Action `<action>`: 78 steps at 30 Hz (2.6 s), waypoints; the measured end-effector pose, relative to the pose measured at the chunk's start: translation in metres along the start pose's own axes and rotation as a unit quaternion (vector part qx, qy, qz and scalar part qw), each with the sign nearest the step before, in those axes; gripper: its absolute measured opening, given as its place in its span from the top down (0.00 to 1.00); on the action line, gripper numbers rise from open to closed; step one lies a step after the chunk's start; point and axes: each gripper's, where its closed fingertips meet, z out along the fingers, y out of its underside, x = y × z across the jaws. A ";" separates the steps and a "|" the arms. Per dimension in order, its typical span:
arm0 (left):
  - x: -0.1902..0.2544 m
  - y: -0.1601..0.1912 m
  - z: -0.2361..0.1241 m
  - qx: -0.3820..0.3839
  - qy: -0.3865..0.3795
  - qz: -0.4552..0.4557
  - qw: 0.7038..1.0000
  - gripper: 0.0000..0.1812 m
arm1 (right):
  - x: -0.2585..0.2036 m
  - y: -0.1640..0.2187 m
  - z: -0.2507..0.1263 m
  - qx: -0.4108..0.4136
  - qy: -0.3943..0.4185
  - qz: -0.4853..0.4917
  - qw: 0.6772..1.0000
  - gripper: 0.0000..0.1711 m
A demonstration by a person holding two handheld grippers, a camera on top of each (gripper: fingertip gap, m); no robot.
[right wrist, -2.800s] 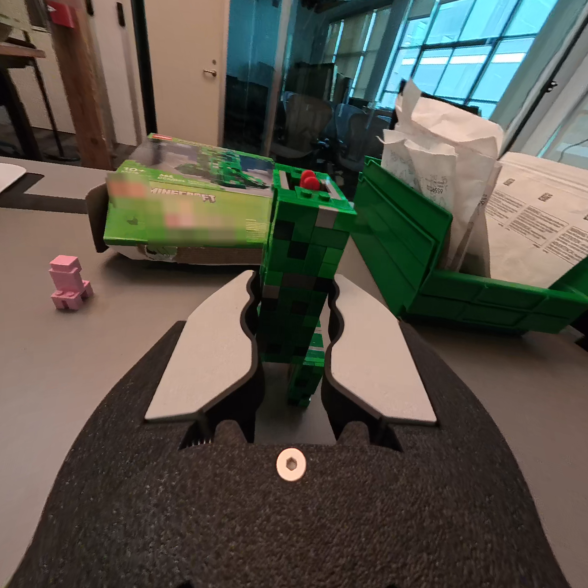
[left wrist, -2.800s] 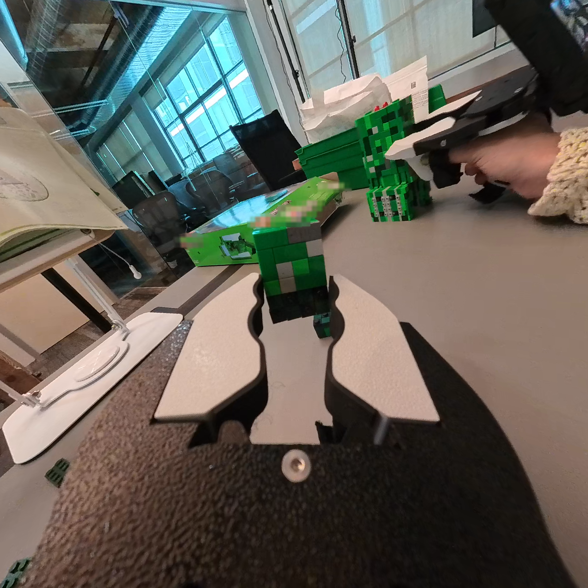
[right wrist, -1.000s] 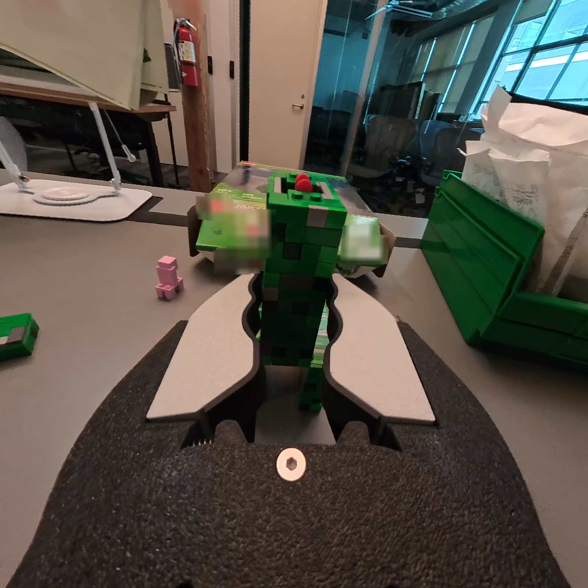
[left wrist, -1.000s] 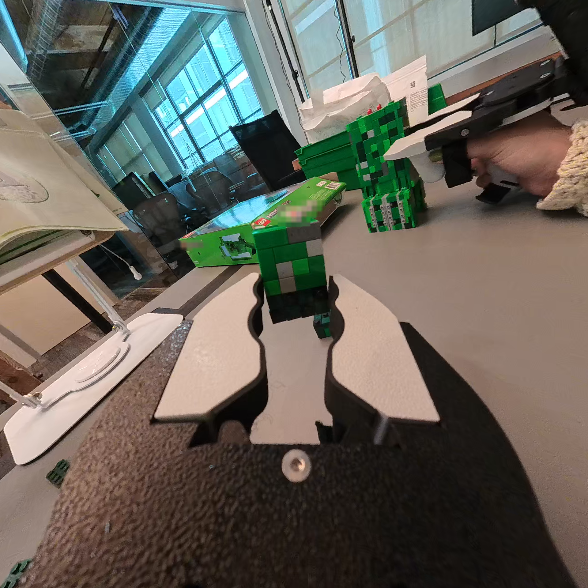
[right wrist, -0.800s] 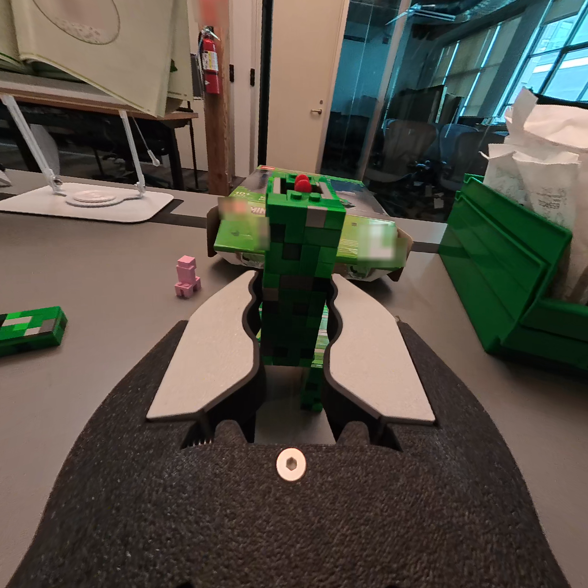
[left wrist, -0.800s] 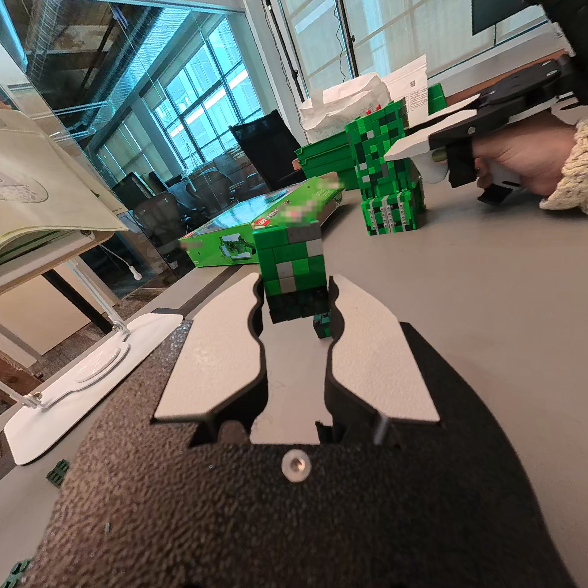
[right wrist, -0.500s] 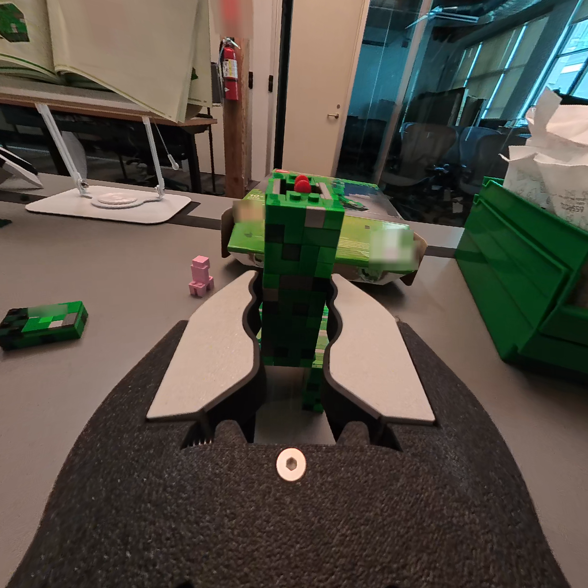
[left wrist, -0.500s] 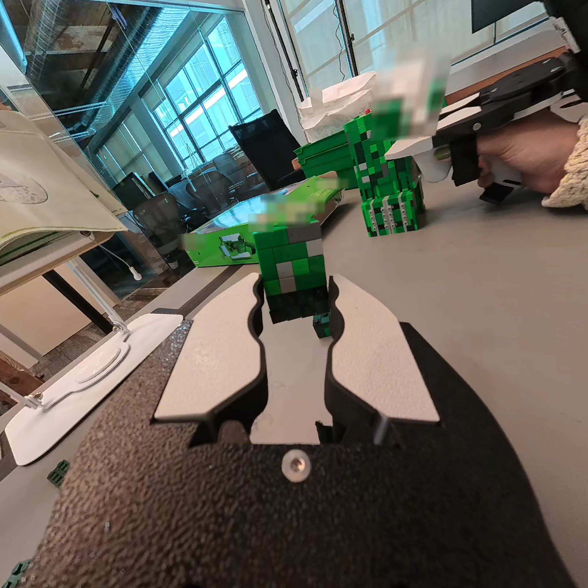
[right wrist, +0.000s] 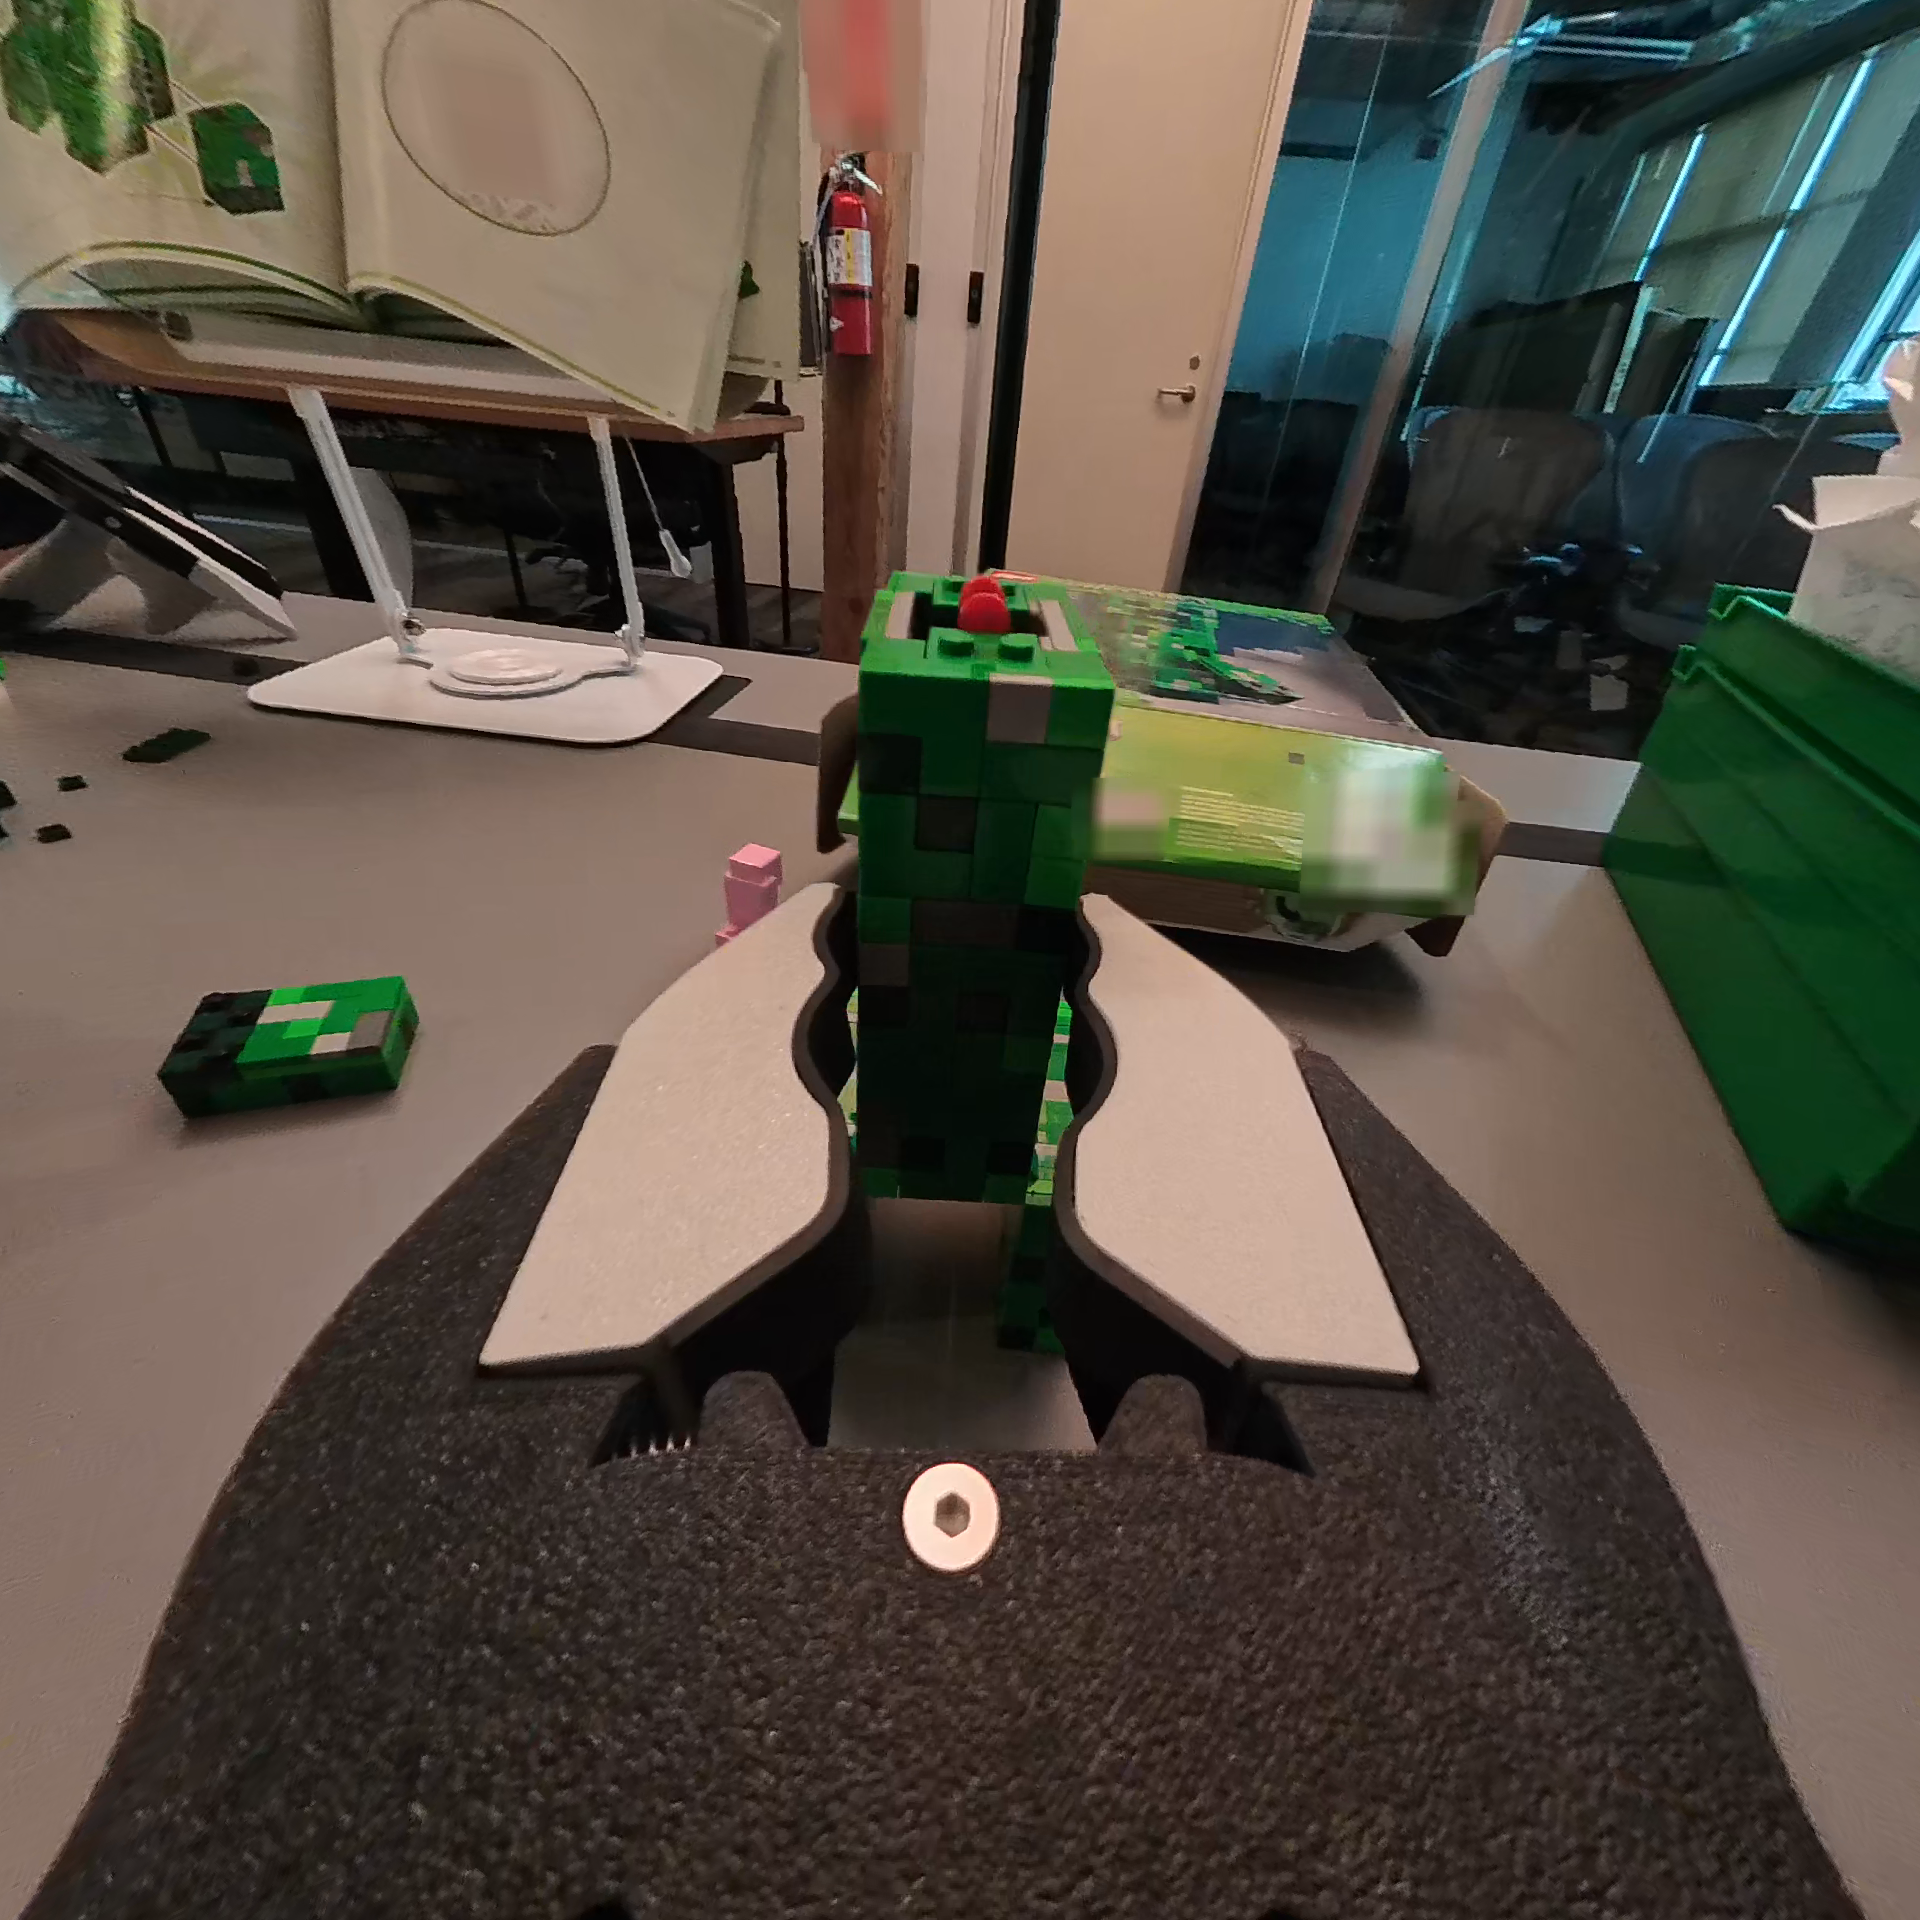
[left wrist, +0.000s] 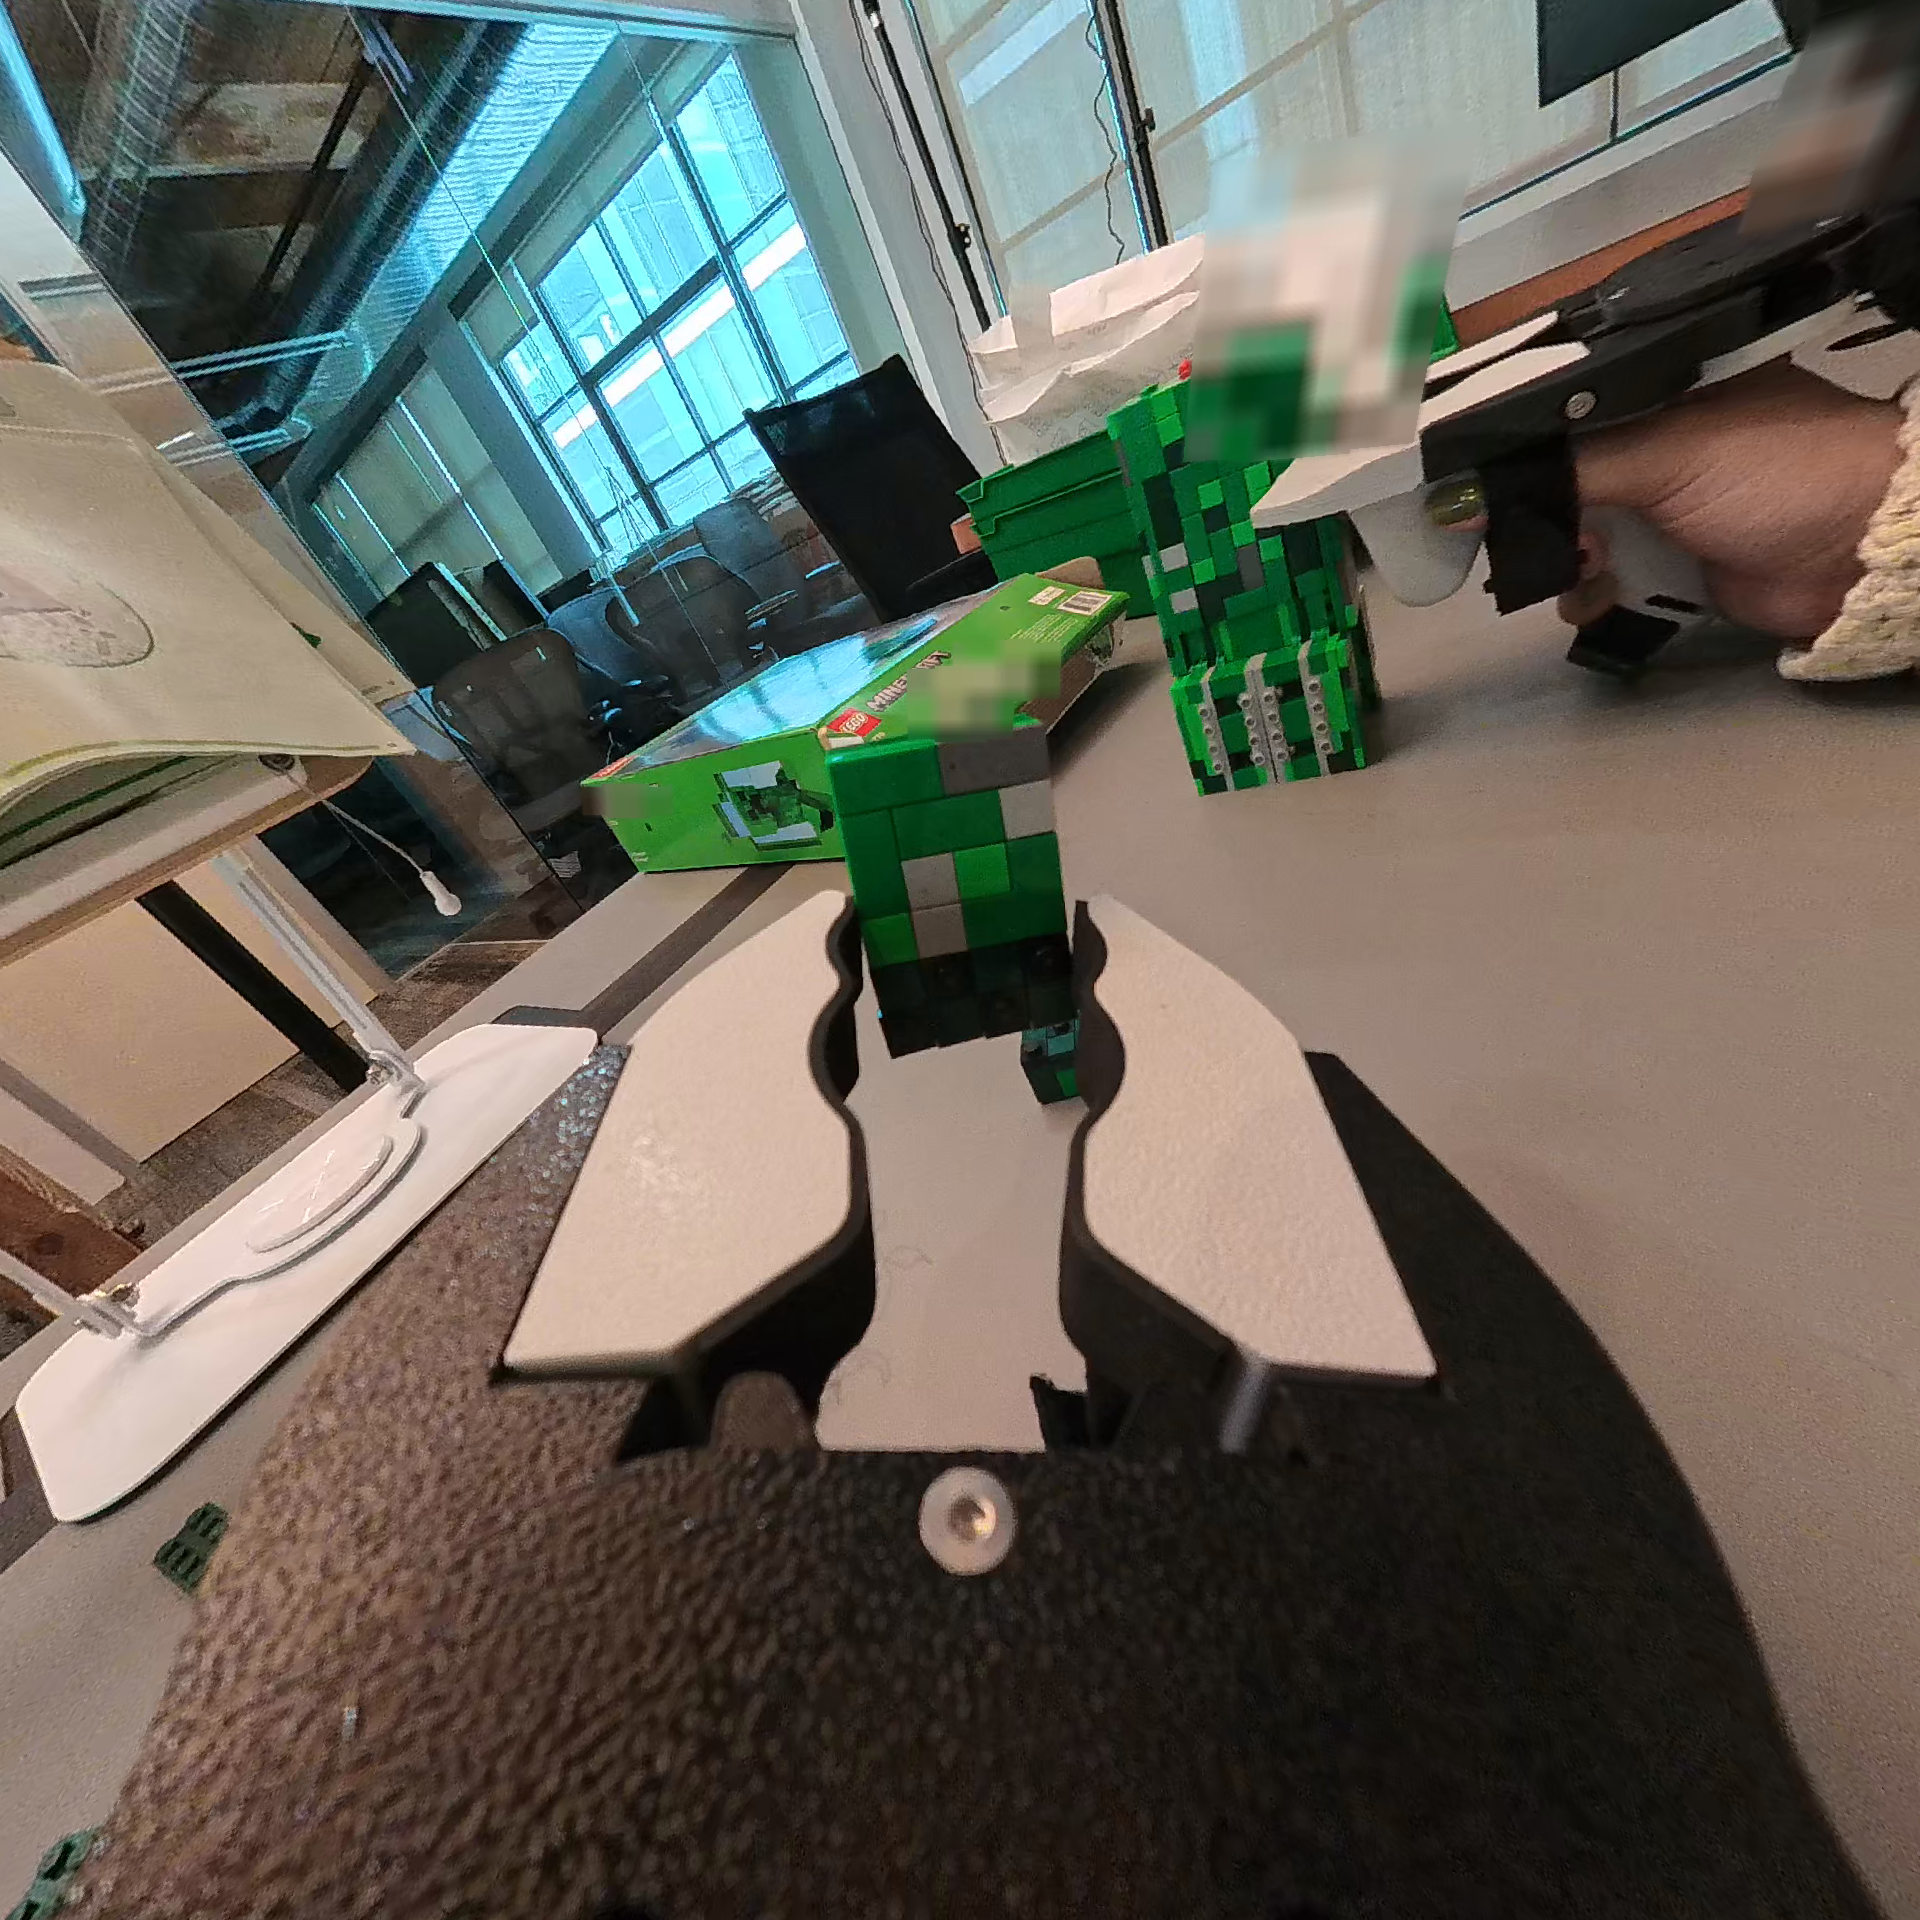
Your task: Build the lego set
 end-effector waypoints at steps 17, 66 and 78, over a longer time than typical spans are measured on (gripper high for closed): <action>0.000 0.000 0.000 0.001 0.000 -0.001 1.000 0.78 | -0.025 -0.002 0.000 0.010 -0.173 -0.016 0.985 0.78; 0.024 0.000 0.038 -0.086 -0.027 0.009 0.996 0.79 | -0.129 -0.028 -0.051 0.105 -0.223 -0.047 0.968 0.82; -0.014 0.064 0.074 -0.403 0.121 -0.049 0.906 0.79 | -0.155 -0.025 -0.044 0.140 -0.246 -0.148 0.948 0.86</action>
